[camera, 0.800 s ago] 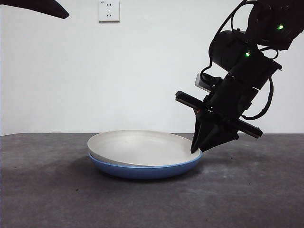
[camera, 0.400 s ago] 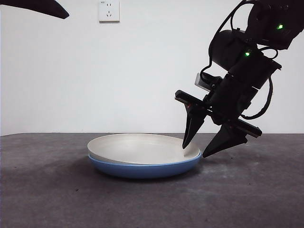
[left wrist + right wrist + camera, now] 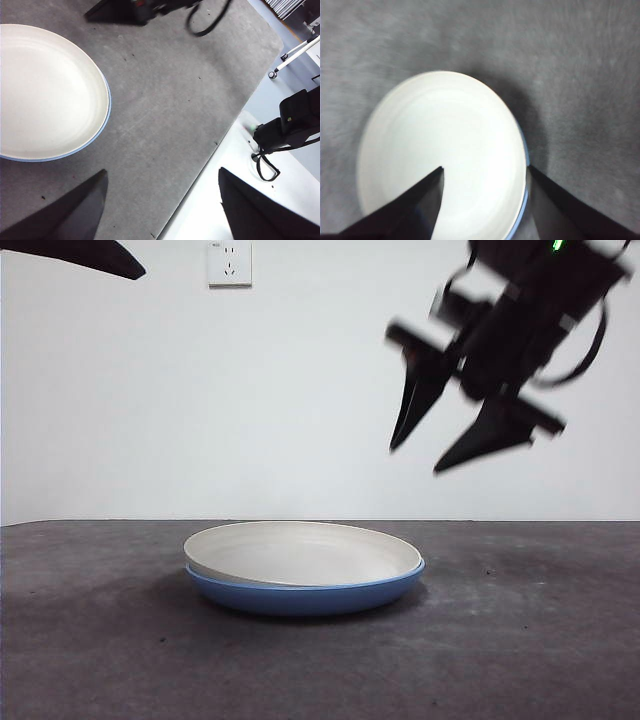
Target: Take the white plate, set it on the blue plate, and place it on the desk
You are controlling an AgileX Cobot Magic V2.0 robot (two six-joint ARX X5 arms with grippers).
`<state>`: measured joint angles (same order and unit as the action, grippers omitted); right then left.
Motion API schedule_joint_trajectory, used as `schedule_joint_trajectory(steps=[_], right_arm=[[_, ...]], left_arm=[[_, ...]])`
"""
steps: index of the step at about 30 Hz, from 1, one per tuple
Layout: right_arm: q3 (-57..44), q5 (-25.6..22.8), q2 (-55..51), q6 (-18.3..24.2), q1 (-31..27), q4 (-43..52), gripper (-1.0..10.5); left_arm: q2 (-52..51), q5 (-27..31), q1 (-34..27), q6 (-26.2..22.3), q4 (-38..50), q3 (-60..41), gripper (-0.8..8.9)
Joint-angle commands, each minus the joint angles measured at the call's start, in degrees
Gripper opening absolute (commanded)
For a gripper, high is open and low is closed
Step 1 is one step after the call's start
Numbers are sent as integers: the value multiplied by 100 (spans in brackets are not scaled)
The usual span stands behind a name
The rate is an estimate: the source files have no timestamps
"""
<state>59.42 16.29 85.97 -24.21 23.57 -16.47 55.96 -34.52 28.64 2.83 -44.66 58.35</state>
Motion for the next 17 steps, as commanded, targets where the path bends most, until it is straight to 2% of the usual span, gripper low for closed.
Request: schedule_joint_trajectory(steps=[1, 9, 13, 17], right_arm=[[109, 44, -422, 490, 42, -341, 260], [109, 85, -1950, 1377, 269, -1996, 260], [107, 131, -2474, 1585, 466, -2754, 260], [107, 426, -2804, 1648, 699, -3462, 260]], left_arm=[[46, -24, 26, -68, 50, 44, 342], [46, -24, 26, -68, 50, 44, 342], [46, -24, 26, -66, 50, 44, 342], [46, -24, 26, -66, 50, 44, 342]])
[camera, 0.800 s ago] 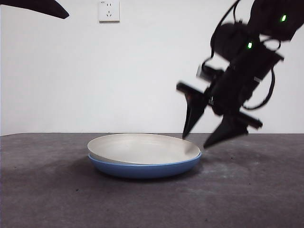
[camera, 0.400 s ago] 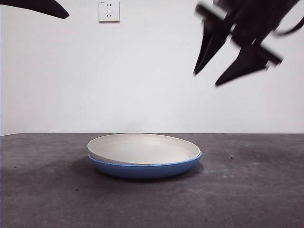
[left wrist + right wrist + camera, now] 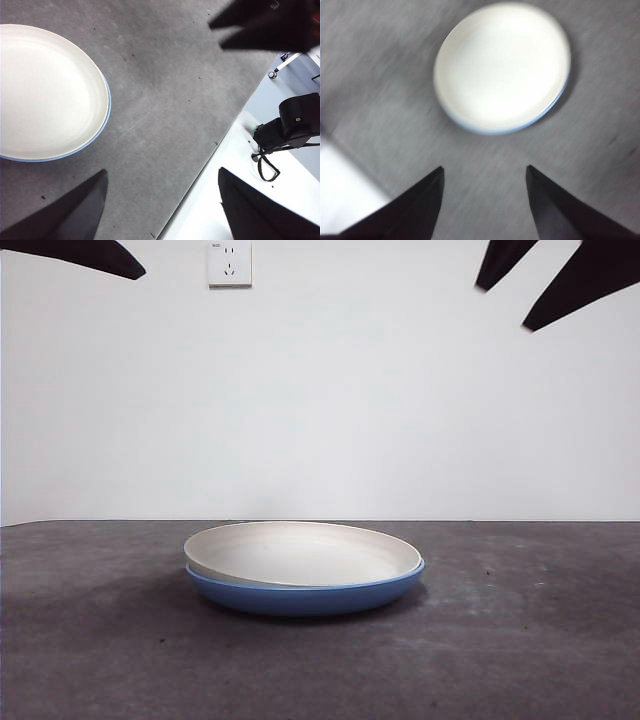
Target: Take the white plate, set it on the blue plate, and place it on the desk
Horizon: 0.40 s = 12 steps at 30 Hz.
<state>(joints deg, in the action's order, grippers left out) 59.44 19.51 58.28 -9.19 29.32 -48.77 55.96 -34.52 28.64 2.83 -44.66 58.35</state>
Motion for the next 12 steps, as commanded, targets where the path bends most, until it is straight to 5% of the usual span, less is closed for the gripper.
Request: schedule_joint_trajectory(steps=[1, 12], right_arm=[[103, 162, -92, 151, 190, -400, 260], [101, 146, -205, 155, 590, -715, 260]], left_arm=[[46, -24, 26, -66, 50, 44, 342], [46, -24, 26, -63, -28, 44, 342]])
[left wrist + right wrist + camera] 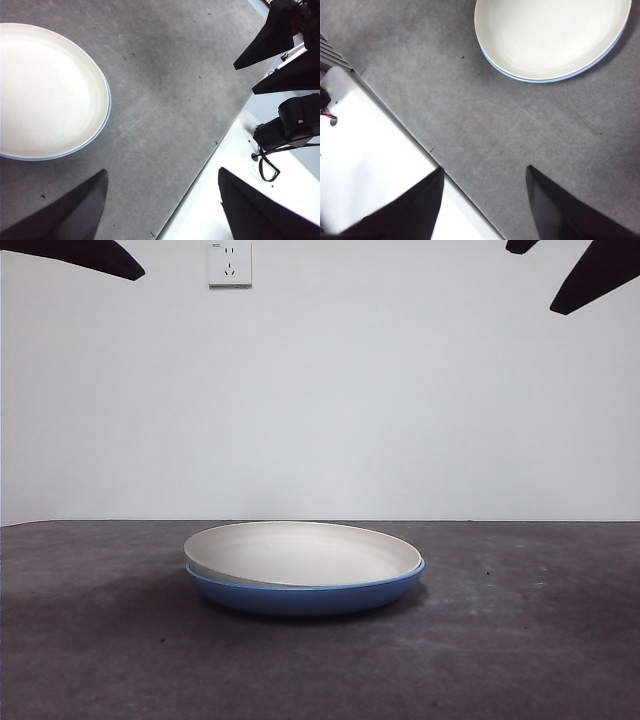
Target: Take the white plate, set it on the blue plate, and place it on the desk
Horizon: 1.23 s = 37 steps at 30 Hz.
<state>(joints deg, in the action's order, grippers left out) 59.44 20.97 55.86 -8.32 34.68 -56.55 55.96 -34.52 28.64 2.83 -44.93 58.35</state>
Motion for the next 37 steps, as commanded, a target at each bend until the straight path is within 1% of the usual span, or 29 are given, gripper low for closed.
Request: schedule_joint_trajectory(steps=[1, 10, 12, 14, 16, 17, 18, 37], right_arm=[[101, 0, 37, 68, 55, 63, 260], [101, 0, 37, 70, 55, 63, 260], [101, 2, 37, 70, 55, 63, 259], [101, 2, 37, 72, 55, 55, 224], [101, 2, 37, 120, 55, 28, 95], [101, 0, 37, 142, 55, 26, 39], [101, 2, 37, 157, 55, 28, 5], [101, 2, 37, 153, 55, 94, 7]], left_arm=[[46, -24, 26, -68, -28, 44, 342], [46, -24, 26, -68, -50, 44, 341], [46, -24, 26, -68, -52, 44, 320], [46, -24, 26, -68, -50, 44, 217], [46, -24, 26, -68, -48, 44, 62], [46, -24, 26, -68, -48, 44, 0], [46, -24, 26, -68, -50, 44, 11], [46, -24, 26, -68, -31, 44, 10]])
